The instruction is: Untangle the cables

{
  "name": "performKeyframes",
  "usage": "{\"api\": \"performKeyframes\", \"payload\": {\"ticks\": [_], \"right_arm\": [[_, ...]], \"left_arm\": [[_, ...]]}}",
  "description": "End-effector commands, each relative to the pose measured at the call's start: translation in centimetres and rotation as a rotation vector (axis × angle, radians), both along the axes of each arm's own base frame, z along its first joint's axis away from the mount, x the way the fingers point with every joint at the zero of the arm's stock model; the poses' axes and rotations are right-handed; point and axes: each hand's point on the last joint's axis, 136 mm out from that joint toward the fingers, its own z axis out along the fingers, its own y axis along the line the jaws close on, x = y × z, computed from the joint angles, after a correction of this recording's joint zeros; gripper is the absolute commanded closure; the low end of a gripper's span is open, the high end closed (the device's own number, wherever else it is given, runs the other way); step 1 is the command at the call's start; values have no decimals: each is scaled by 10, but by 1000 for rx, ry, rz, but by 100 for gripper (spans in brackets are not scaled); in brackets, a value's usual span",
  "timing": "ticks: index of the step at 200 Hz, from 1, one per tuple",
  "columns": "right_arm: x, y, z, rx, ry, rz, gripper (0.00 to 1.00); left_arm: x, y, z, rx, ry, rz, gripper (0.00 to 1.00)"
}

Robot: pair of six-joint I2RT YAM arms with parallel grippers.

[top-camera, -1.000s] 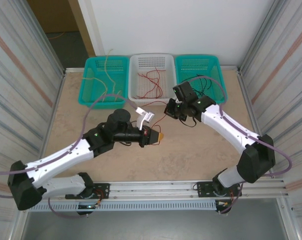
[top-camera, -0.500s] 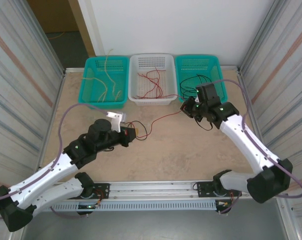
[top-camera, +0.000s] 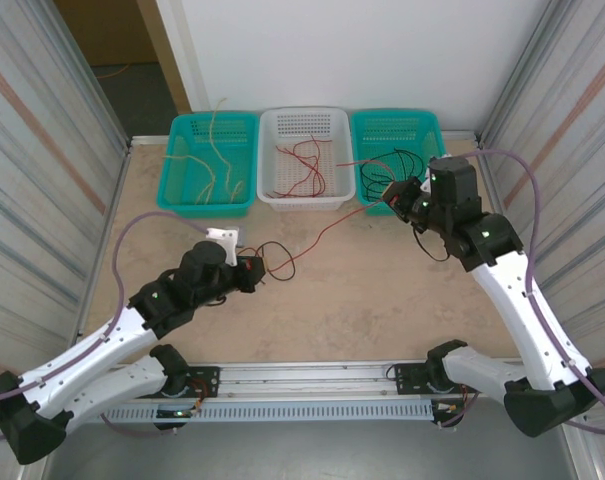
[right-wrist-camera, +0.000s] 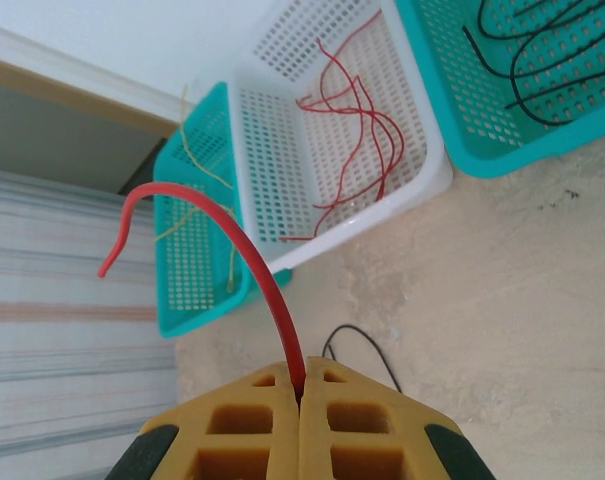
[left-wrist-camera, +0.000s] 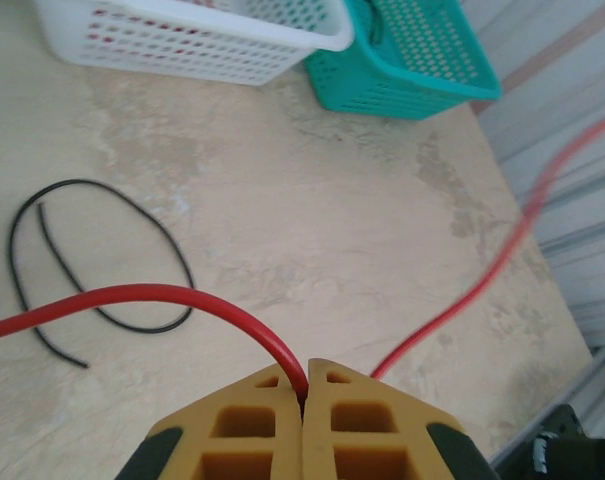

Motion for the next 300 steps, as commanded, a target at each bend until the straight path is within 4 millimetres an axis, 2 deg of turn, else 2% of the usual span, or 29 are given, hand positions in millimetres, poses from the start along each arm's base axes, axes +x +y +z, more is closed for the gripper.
{"api": "performKeyframes", "payload": {"ticks": [1,25,55,75,81,112,157,183,221,258,300], "right_arm": [[-5,-8,26,34,-57,-27,100],[-6,-6,31,45,-68,-13,100],[-6,4,36,59,-88,34,100],[-6,15,46,64,-129,80,100],[-7,17,48,60,-136,91,100],[-7,24,60,37,-167,122,100],[-9,28,75,9,-217,157,100],[-12,27,88,-4,-254,169,100],[-15,25,98,-11,-287,179,100],[-18,23,110,-17,-322,183,100],[-19,18,123,-32,-358,176,100]], "left_arm": [[3,29,-32,71,96,130,100],[7,37,-37,16,128,171,100],[10,37,-33,-42,132,178,100],[10,33,-33,-69,135,171,75],[10,31,-32,-77,136,164,72],[11,24,-34,-87,157,142,67],[16,19,-22,-81,140,112,59],[17,20,-23,-61,155,102,44],[16,20,-24,-61,163,92,30],[15,23,-25,-37,168,98,10],[18,28,-23,-18,164,110,7]]}}
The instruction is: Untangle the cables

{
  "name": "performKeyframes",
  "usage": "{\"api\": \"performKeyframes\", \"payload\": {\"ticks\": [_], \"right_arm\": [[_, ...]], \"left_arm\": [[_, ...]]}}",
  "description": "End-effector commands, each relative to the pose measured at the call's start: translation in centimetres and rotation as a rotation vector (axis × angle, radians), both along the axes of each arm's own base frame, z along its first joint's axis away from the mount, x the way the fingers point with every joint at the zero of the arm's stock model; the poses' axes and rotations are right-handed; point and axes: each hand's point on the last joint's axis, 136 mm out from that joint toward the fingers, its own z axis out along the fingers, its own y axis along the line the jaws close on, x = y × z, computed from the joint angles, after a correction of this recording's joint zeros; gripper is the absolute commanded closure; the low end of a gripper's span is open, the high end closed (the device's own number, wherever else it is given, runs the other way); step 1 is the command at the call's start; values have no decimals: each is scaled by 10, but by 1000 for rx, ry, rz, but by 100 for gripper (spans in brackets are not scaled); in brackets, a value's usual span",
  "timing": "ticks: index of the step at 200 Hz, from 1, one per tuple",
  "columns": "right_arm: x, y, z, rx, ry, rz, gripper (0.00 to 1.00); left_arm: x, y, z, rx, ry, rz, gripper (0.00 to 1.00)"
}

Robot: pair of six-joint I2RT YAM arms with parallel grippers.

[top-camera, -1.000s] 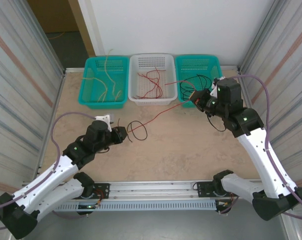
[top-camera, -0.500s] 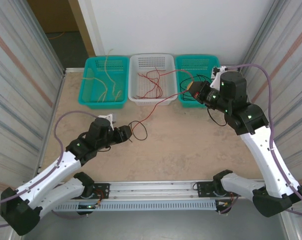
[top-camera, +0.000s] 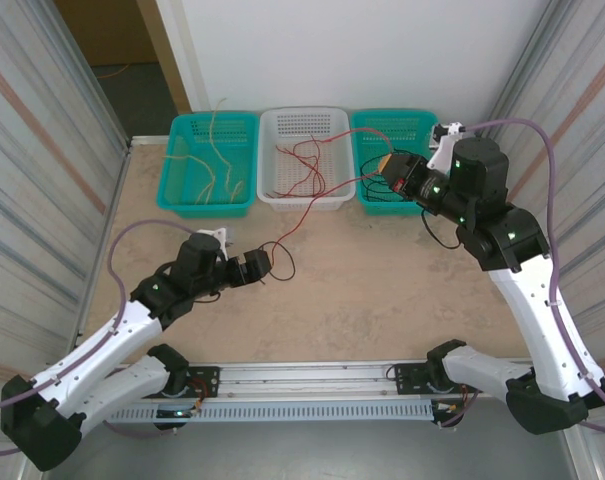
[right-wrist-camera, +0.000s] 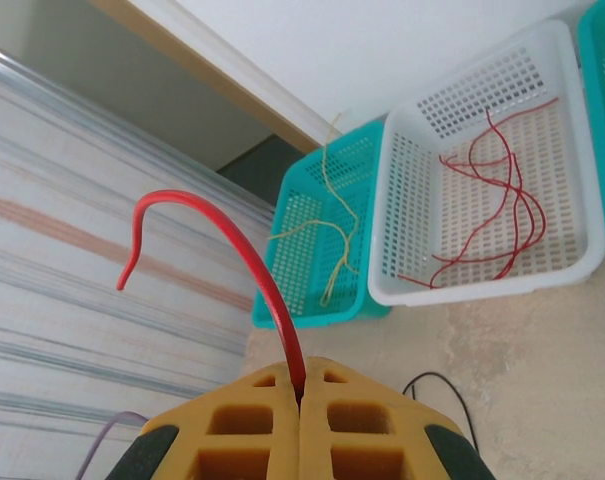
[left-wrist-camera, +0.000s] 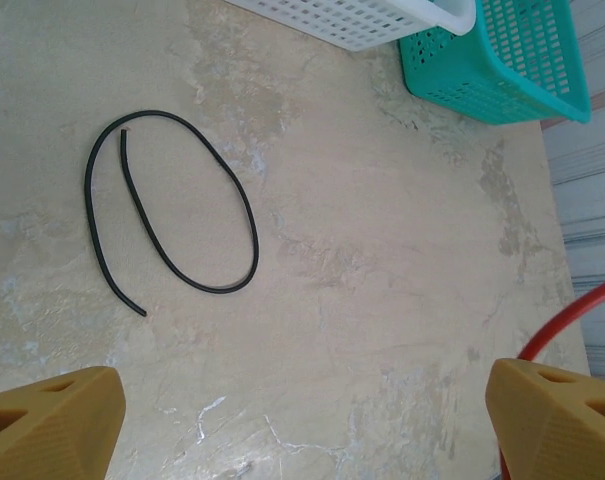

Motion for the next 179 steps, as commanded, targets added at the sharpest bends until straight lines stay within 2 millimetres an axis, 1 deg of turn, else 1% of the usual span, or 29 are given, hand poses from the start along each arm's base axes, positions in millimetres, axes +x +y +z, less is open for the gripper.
{"api": "performKeyframes", "payload": {"ticks": [1,28,61,89,101,136,154,179], "right_arm": [[-5,-7,20,-19,-66,-9,100],[-5,-19,29,-27,-92,-39,100],[-6,-33,36,-31,-109,-76,100],[-8,-41,40,-31,-116,-93,100],[-8,-42,40,-34,-115,-96,100],[-4,-49,38,-60,-112,-127,100],[3,-55,33,-91,-97,-158,100],[19,-66,25,-146,-65,-202,100]], "left_arm": [[5,5,10,19,-21,8,7],[6,13,2,34,41,39,7],[7,35,-9,53,111,120,8],[5,43,-13,29,124,137,8],[5,43,-13,22,123,137,9],[5,32,-8,-17,112,83,17],[5,29,-9,-21,119,67,23],[5,19,-8,-51,123,24,31]]}}
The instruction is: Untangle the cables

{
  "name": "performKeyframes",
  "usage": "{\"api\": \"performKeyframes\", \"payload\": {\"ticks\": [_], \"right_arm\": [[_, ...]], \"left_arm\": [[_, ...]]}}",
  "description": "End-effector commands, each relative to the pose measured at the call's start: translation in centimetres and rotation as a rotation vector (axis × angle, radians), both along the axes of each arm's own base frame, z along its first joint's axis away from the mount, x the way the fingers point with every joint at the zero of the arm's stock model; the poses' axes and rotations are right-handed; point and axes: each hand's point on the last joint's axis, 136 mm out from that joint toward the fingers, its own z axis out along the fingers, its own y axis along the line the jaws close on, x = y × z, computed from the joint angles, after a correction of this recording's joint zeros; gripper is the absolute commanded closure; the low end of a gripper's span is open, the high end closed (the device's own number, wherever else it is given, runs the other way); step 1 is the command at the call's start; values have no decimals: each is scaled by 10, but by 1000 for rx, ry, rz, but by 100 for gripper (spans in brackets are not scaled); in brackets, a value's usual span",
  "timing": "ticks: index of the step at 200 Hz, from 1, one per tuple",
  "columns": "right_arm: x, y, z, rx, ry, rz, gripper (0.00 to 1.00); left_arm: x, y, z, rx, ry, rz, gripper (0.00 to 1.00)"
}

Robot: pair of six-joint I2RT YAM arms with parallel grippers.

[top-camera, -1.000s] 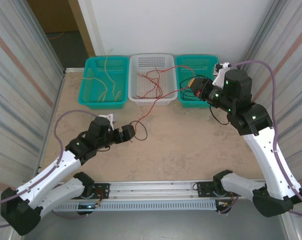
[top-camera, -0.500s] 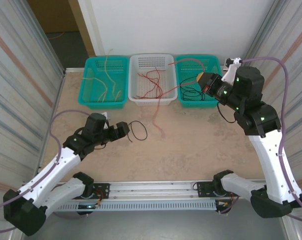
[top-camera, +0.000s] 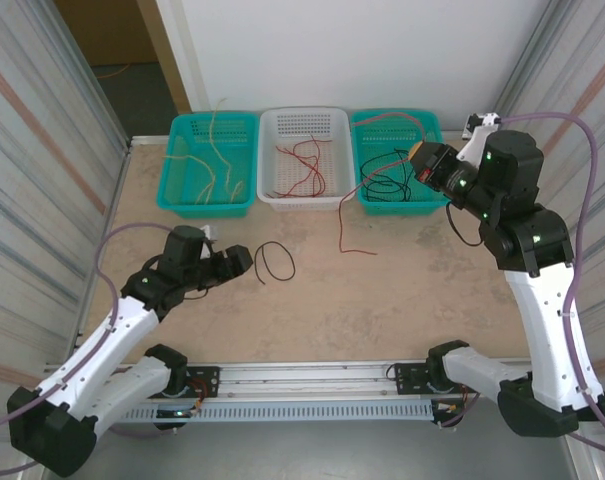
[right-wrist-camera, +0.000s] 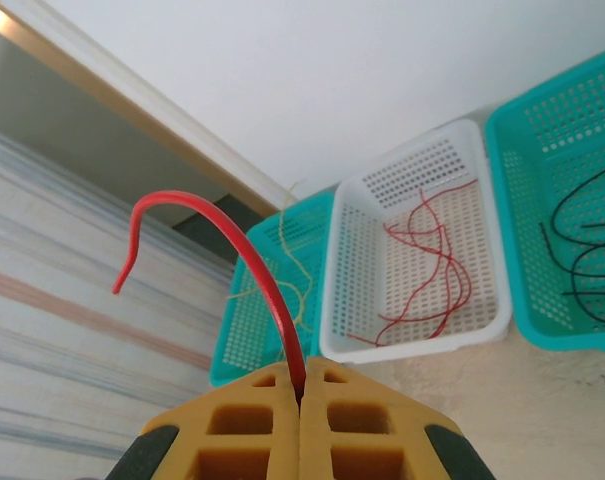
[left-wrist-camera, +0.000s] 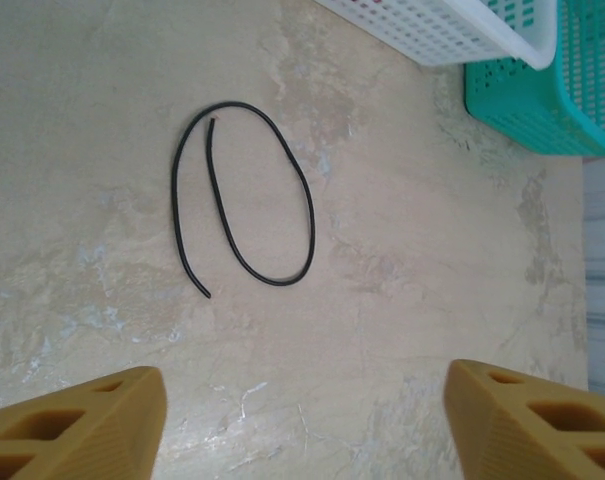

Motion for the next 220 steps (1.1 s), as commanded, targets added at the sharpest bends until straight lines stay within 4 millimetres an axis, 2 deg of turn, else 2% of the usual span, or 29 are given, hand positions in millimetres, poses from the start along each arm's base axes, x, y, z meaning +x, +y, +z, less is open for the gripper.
{"api": "performKeyframes", "payload": {"ticks": [1,39,70,72,77,118,133,156,194,220], "right_arm": [[13,-14,1,-72,-4,-57,100],[53,-31,7,-96,1,-101,100],[98,-51,2,-83,23,-130,100],[98,-52,11,-79,5,-131,100],[105,-56,13,-78,2,-139,100],[158,-78,4,-79,32,-163,98],[176,-86,-5,-84,57,-171,98],[202,-90,-35,-78,129,-164,99],[228,-88,-82,-53,235,-140,99],[243,-95,-110,-56,292,-163,90]], "left_arm": [[0,-11,2,-41,-8,-59,32],[-3,-16,-5,-47,29,-78,37],[-9,-24,-10,-25,41,-112,37],[-9,-24,-10,-22,44,-113,37],[-10,-24,-10,-13,48,-116,37],[-7,-20,-8,29,52,-112,37],[-6,-21,-8,27,54,-113,37],[-6,-22,-10,30,65,-113,37],[-5,-21,-15,40,76,-111,37],[-4,-23,-17,40,88,-119,36]]}}
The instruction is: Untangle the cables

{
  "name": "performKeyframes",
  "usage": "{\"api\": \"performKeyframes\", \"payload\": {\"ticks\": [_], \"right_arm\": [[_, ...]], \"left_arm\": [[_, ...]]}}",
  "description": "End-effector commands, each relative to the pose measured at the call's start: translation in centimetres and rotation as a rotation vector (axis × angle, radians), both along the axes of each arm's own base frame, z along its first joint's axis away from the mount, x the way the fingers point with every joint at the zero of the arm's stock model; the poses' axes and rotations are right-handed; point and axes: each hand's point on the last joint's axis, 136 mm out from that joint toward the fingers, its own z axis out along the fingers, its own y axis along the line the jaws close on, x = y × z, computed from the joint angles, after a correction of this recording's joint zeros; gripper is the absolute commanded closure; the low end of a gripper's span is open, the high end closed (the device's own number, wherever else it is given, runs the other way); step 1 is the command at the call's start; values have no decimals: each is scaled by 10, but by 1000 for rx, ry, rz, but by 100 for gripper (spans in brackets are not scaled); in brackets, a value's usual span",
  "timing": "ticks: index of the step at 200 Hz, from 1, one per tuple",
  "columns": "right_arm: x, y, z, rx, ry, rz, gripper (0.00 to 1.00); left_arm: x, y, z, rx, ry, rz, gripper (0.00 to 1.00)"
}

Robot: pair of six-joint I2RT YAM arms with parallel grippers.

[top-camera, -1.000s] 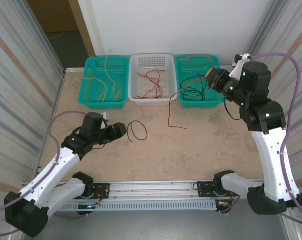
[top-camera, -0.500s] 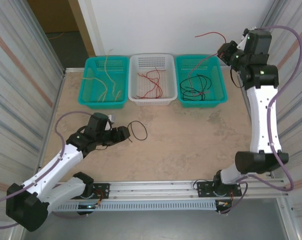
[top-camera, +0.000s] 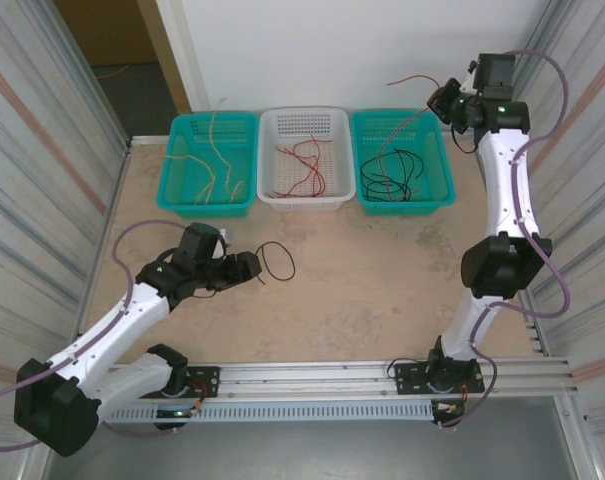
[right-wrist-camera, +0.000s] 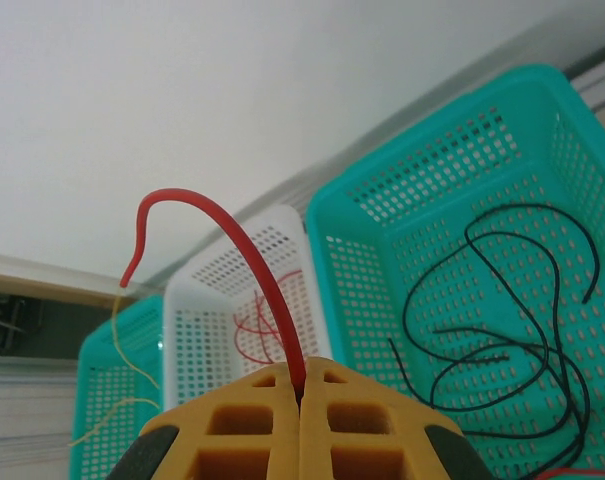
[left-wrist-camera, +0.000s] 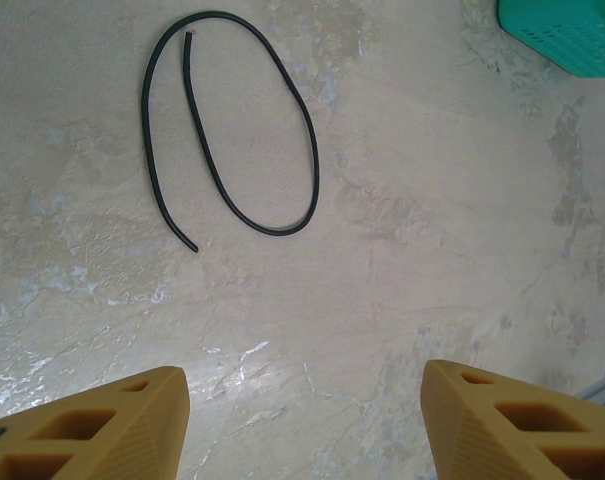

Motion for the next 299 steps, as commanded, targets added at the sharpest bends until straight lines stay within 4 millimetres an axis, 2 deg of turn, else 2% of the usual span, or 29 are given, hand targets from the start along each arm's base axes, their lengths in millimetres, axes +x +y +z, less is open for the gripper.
{"api": "performKeyframes", "payload": {"ticks": [1,38,57,77,113,143,146,164,192,207,232,258,299], "right_arm": [[7,-2,-11,1,22,6,89],[27,-26,-38,31,80,-29,69],[27,-32,-35,27,87,-36,65],[18,-30,-19,12,57,-30,64],[-13,0,9,-35,-11,25,63],[-60,48,10,-72,-42,115,59],[-65,54,0,-73,-22,127,59],[-101,89,-18,-74,-18,192,57],[-159,145,-71,-92,52,306,55],[-188,166,-102,-142,113,347,55],[-226,191,-141,-183,195,417,56],[-243,200,-160,-208,243,443,57],[-239,207,-146,-187,202,444,56]], "left_arm": [[4,-3,7,6,-18,-21,36],[4,-4,7,12,-16,-29,36],[3,-1,4,27,-10,-25,34],[1,3,-1,51,-1,-22,33],[2,7,-13,95,28,-9,34],[4,10,-27,139,71,-8,37],[4,10,-29,144,76,-8,37],[6,9,-40,167,105,-13,40],[13,4,-57,208,143,-38,45],[19,-1,-63,241,154,-57,47],[27,0,-76,328,199,-65,51],[34,8,-89,426,250,-48,60],[41,7,-101,452,283,-34,68]]}}
